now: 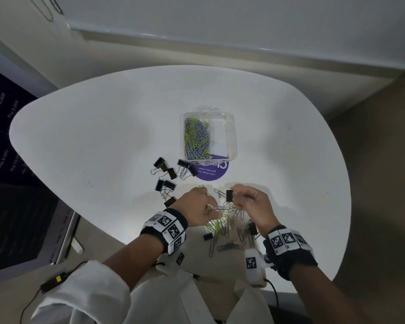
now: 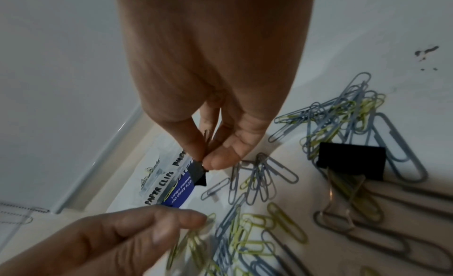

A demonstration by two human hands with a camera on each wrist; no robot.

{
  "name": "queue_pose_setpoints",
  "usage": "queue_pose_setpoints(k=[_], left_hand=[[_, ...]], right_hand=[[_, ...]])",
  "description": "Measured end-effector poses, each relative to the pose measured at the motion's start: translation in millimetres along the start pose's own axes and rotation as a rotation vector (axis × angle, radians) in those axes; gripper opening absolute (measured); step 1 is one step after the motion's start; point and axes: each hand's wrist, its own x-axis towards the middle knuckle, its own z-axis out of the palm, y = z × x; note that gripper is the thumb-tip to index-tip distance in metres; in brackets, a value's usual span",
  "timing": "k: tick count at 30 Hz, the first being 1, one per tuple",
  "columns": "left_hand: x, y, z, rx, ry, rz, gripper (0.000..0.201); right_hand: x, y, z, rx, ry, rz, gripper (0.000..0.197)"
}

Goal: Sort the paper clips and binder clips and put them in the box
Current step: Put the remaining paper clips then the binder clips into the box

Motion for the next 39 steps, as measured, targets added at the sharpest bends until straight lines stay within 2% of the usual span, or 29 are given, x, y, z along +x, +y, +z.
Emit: queue_pose_setpoints(k=[5,8,11,13,16,19,21,24,26,29,31,32,34,37,39], left_hand=[[-3.3,12.8,-6.9,-0.199,0.201,-0.097,0.039],[-3.1,21.6,-13.5,-0.393,0.214,-0.128,0.032],[-2.2,21.3,-19.6,-0.448,0.214,-0.151,0.028],[-2.3,11.2,-26.4,-0.383,0.256,-0.133,0.03],[-5.2,-17.1,-41.3,-0.102,0.398,-0.1,0.026],[-9.8,-43.8,-53.8,0.115,0.45,-0.158,0.022],[-10.6,-54.8,-56.7,0.169,0.423,-0.176,0.021],[-12.0,-60.3,-56.3,0.172,0.38,-0.172,0.018],[-13.8,-58.3,-54.1,0.177,0.396,-0.176,0.021],[-17.8,-48.0,-48.4,0.316,0.48,-0.178,0.028],[-22.7,-38.5,-43.6,0.391,0.527,-0.119,0.029],[-25.0,-35.2,-39.6,0.397,0.515,-0.058,0.026],[-29.3,-27.9,-30.9,0.336,0.382,0.085,0.026],[-28.4,-15.3,-10.5,0.251,0.079,0.157,0.052],[-21.9,-6.3,4.4,0.289,0.012,0.17,0.068]], right_hand=[[0.9,-0.1,1.2,0.013,-0.092,-0.029,0.017],[-2.0,-4.1,7.7,0.051,-0.199,-0.094,0.02],[-0.1,-5.4,14.3,0.0,-0.179,-0.139,0.019],[6.4,0.1,12.4,-0.169,-0.113,-0.183,0.021],[14.3,13.0,3.3,-0.565,-0.066,-0.316,0.032],[14.3,21.0,-2.0,-0.815,-0.116,-0.366,0.053],[12.6,25.3,-1.1,-0.918,-0.167,-0.4,0.057],[8.5,28.4,1.4,-0.948,-0.249,-0.444,0.038],[6.4,31.5,-1.3,-0.92,-0.281,-0.446,0.031],[2.8,33.3,-15.1,-0.8,-0.246,-0.436,0.03],[2.7,36.3,-31.8,-0.783,-0.181,-0.426,0.032],[2.5,36.9,-40.9,-0.828,-0.133,-0.427,0.034],[0.5,36.8,-56.1,-0.918,-0.08,-0.381,0.043],[-5.0,37.9,-59.5,-0.96,-0.097,-0.339,0.056],[-6.1,39.8,-50.6,-0.934,-0.112,-0.37,0.058]])
